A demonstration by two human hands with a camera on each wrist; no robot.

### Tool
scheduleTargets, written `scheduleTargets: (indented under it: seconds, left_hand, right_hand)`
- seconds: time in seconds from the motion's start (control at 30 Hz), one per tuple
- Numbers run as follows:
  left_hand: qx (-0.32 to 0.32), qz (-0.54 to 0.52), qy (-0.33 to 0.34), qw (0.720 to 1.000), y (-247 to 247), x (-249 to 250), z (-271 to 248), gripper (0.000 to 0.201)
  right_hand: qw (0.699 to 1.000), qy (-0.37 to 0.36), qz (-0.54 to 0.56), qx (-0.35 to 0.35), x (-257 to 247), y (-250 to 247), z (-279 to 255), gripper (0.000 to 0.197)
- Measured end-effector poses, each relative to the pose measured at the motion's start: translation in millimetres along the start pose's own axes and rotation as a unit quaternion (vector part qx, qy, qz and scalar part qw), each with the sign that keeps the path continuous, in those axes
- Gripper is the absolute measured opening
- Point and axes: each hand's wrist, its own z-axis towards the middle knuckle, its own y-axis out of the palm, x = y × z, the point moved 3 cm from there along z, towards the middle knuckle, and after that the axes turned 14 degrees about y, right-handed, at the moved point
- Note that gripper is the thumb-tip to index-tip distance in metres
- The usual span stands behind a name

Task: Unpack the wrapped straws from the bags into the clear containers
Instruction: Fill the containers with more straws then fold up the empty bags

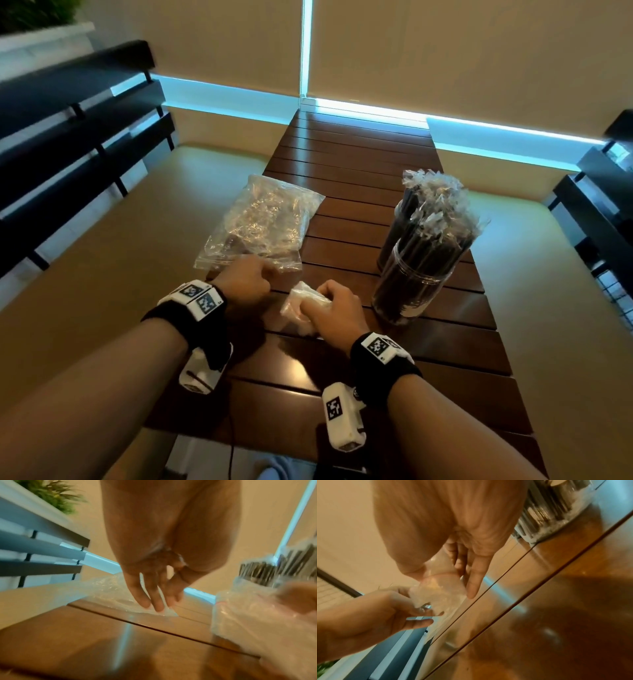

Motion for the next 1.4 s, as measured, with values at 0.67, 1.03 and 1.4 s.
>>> scheduleTargets:
  seconds: [0.67, 1.03, 1.4]
  left_hand:
    - [0.07, 0.424, -0.068, 0.9, 10, -18, -4, 0.064]
    - [-0.147, 0.221, 0.174, 0.948, 60, 4, -18, 0.029]
    - [-0.196, 0.263, 0.127, 0.936, 126, 8, -51, 0.09]
  right_hand:
    - [0.999, -0.045, -0.002, 0.02, 2, -34, -10, 0.032]
    - [0.923, -0.157, -0.35, -0.027, 2, -47, -50, 0.025]
    - [0.813, -0.194, -0.546, -0.058, 30, -19, -57, 0.03]
